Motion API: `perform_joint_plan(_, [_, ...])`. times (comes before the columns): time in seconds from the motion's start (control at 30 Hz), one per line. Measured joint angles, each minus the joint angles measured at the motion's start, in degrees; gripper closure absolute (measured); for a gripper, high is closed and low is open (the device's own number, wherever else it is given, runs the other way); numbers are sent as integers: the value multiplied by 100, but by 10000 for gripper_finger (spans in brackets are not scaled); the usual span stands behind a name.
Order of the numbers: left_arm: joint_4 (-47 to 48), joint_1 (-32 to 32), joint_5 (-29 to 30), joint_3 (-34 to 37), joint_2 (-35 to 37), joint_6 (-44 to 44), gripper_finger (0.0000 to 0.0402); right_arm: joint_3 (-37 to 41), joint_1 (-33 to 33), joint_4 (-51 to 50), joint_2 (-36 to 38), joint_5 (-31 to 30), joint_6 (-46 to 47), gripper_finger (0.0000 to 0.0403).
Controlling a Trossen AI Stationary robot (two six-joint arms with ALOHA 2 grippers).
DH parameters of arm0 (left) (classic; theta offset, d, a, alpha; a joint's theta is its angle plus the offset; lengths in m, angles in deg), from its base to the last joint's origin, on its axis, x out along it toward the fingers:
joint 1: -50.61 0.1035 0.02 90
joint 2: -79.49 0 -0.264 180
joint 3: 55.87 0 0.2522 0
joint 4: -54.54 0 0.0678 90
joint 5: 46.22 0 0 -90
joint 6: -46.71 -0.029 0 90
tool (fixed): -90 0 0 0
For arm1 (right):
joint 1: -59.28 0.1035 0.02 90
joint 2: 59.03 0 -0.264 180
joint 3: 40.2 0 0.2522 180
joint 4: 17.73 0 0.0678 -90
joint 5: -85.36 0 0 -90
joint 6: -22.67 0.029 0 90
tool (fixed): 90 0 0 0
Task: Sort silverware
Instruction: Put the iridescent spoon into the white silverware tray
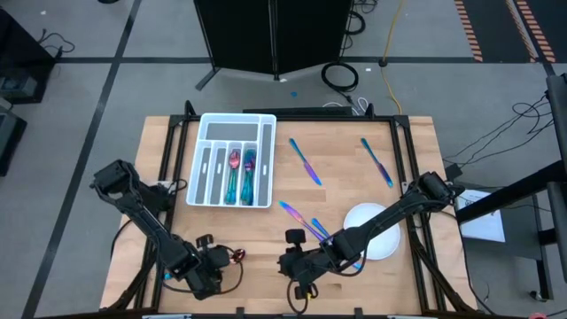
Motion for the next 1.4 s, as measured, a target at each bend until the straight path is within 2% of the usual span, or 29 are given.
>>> perform_joint_plan(0.7, [40, 11, 124, -14, -403, -9, 243, -2, -44, 22, 0, 10, 33, 307])
perform_joint_plan(0.8, [39, 11, 125, -12, -394, -11, 263, -2, -44, 35, 0, 10, 24, 307])
perform_joint_plan(1.13, [9, 8, 251, -7, -368, -16, 371, -2, -49, 33, 0, 9, 23, 307])
perform_joint_plan(1.4, [22, 15, 548, -288, -76, -605, 386, -2, -49, 31, 0, 8, 22, 307])
